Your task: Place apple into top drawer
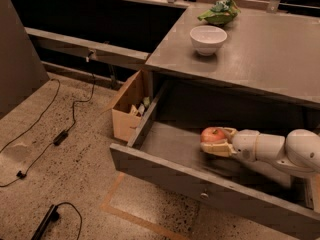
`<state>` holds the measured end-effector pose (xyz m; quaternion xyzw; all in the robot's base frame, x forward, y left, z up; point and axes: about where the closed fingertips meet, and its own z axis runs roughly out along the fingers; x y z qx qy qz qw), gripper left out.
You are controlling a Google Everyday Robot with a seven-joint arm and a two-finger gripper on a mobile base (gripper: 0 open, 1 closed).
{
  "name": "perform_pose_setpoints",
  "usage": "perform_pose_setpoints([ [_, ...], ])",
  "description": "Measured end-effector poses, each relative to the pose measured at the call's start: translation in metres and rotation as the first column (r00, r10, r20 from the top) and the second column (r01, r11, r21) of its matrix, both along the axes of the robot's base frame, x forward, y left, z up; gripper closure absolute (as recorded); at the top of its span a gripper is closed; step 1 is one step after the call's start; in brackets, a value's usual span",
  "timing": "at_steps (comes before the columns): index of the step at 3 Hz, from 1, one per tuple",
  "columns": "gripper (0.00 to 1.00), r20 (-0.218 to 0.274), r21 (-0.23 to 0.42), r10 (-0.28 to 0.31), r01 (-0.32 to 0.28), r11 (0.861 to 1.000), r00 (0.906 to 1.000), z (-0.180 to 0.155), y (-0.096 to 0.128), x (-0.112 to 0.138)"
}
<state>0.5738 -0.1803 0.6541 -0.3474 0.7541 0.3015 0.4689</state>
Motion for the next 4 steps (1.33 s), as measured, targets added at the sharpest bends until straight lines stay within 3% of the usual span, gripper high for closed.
perform_pose_setpoints([
  [1, 0.51, 0.006, -0.012, 0.009, -0.009, 1.000, 0.9999, -0.0030, 0.0078, 0.0024],
  [3, 0.04, 0.008, -0.030, 0.021, -0.021, 0.999, 0.9997, -0.0036, 0.0135, 0.0030],
  [4, 0.00, 0.011, -0.033, 0.025, -0.025, 0.999, 0.9996, -0.0018, 0.0139, 0.0024],
])
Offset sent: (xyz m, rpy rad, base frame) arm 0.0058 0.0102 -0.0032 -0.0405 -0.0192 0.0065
